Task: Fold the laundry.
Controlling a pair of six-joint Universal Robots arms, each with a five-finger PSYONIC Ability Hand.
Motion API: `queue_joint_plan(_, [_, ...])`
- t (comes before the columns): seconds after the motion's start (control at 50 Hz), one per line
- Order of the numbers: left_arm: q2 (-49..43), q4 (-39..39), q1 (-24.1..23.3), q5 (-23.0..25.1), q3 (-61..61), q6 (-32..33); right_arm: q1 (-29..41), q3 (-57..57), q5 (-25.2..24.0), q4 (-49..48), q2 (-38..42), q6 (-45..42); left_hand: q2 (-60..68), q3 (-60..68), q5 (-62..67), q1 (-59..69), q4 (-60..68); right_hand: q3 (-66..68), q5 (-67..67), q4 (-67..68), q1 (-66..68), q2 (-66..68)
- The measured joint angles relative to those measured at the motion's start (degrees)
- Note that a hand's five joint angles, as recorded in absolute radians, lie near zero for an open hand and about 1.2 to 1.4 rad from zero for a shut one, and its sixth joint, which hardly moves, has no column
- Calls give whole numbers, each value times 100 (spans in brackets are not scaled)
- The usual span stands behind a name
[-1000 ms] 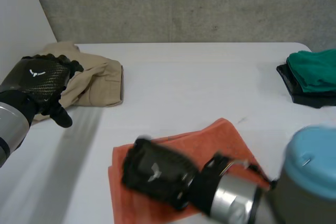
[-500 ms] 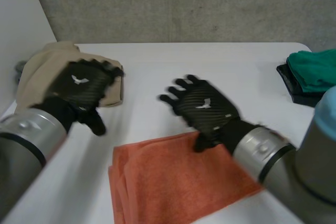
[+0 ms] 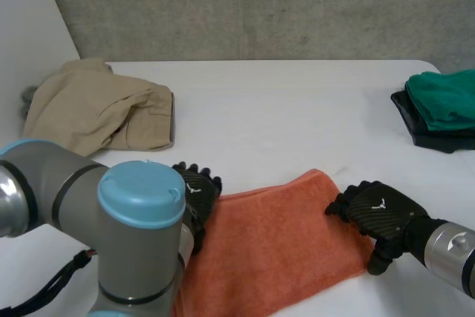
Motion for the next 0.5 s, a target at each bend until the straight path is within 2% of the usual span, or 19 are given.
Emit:
queue_joint_plan(0.06, [-87,73,62,-84,26,174,-25,75,-56,-102,-9,-24,0,0,0,0,0,220,220,234,260,233])
queue_joint_plan(0.16, [-130,186,193,-144,36,492,-75,259,-152,-487,81,-73,0,0,0,0,0,2384,2309,2394,2482,2520])
queue_joint_plan(0.18, [-90,193,207,-130,29,498,-90,283,-148,-593,130,-78,0,0,-1,0,0,3508,3408,3526,3459,3657])
queue_joint_plan(0.22, [10,195,219,-93,22,469,-120,298,-131,-726,189,-80,0,0,-1,0,0,4326,4207,4361,4171,4482])
queue_joint_plan(0.38, [616,164,277,65,65,154,-323,205,50,-1140,173,-39,0,0,0,0,0,4644,4437,4729,4187,4704])
queue_joint_plan(0.5, [1105,18,477,137,94,9,-392,-222,595,-1181,-247,-171,-74,-137,-59,-157,-112,4644,4482,4731,4187,4704])
